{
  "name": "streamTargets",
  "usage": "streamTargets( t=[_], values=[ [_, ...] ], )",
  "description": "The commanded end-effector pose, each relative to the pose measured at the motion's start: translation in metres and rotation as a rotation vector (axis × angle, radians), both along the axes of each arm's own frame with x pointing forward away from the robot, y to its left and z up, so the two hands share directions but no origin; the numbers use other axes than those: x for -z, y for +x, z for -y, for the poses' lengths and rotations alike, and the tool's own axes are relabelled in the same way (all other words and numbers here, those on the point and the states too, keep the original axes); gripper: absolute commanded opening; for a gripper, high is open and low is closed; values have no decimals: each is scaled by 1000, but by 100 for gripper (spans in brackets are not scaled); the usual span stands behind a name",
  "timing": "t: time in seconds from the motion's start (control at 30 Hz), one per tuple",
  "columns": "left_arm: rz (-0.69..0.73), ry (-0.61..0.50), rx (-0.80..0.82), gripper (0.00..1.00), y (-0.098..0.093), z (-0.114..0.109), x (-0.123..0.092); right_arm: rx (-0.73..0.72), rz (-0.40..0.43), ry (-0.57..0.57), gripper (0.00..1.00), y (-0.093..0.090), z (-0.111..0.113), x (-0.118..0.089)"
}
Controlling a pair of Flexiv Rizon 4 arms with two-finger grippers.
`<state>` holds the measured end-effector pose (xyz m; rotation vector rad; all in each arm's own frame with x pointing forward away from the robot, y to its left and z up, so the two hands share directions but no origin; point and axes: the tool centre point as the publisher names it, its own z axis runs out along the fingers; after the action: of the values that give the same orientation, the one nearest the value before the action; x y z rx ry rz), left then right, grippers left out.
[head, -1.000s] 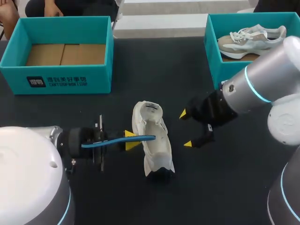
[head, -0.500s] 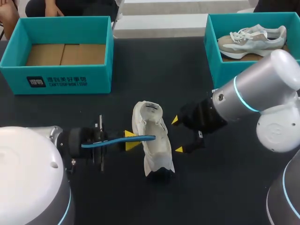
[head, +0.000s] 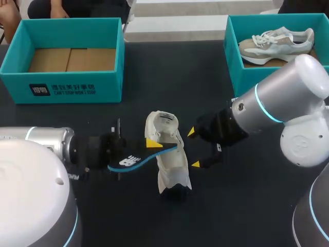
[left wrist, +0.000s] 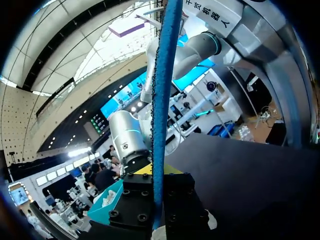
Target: Take the shoe out of the shoebox, open the shoe tongue, remove and reinsert the insole, then place the shoe into the shoebox
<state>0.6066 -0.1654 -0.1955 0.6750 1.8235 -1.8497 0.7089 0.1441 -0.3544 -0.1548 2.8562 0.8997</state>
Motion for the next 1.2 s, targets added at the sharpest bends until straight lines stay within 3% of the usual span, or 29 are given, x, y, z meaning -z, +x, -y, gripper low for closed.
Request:
streamTargets(
  t=[0.03, 0.27, 0.73, 1.2],
  values=[
    [29, 13, -14, 0, 0, 6, 13, 1, 1, 1, 100, -1, -1, 1],
    [55, -39, -37, 0, 7, 6, 35, 1, 1, 1, 100, -1, -1, 1],
    [15, -34, -46, 0, 19, 19, 71, 1, 1, 1, 100, -1, -1, 1],
    [-23, -73, 29, 0, 21, 47, 75, 1, 1, 1, 100, -1, -1, 1]
  ],
)
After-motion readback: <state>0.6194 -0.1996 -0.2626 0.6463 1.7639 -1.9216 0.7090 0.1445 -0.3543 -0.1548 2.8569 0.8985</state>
